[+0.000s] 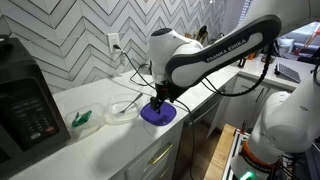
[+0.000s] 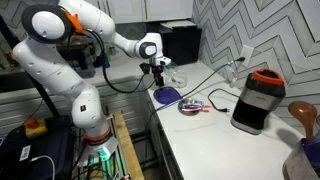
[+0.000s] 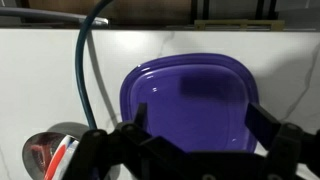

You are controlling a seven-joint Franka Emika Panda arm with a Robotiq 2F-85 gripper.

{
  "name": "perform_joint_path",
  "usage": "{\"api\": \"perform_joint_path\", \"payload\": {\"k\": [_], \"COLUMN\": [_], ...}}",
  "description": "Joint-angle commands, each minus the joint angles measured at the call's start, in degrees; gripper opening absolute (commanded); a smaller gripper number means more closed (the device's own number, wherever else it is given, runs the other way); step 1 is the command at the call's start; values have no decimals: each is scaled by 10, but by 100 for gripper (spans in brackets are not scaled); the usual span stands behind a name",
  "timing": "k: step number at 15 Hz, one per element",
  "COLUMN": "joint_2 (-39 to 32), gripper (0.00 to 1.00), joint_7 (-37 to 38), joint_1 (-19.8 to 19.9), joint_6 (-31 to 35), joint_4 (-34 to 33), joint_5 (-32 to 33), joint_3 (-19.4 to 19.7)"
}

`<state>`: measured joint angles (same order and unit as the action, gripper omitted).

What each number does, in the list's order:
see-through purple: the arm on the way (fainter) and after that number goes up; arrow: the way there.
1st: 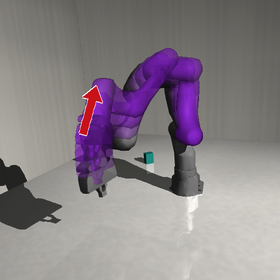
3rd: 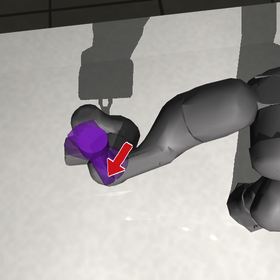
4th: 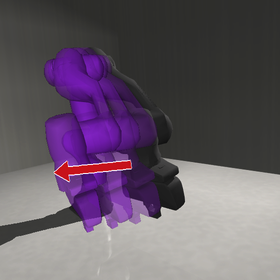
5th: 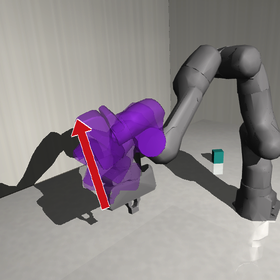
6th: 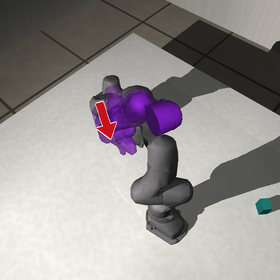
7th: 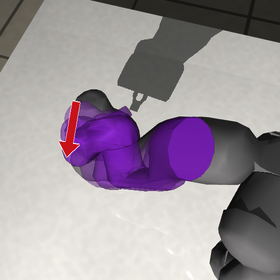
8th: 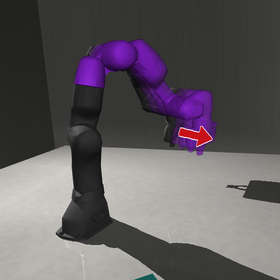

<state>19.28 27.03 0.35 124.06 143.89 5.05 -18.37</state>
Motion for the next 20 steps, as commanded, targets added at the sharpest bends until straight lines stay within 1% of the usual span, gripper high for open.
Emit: {"api": "perform_joint_path", "payload": {"k": [1, 3, 4, 5, 9, 10, 12, 13, 14, 17, 20], "joint_2": [-2, -2, 0, 3, 1, -2, -14, -25, -46, -99, -160], "gripper": [100, 100, 100, 100, 100, 100, 100, 100, 100, 100, 100], "joint_7": [5, 5, 19, 53, 86, 83, 91, 104, 113, 155, 194], "joint_1": [-18, -18, -13, 2, 69, 89, 122, 134, 141, 155, 145], "joint_6": [-2, -2, 11, 29, 62, 66, 73, 81, 82, 86, 86], "joint_4": [-1, -1, 0, 2, -6, -13, -36, -47, -67, -119, -173], "joint_5": [7, 7, 1, 22, 73, 84, 94, 94, 80, 91, 98], "joint_3": [18, 18, 24, 25, 90, 113, 148, 159, 170, 186, 199]}}
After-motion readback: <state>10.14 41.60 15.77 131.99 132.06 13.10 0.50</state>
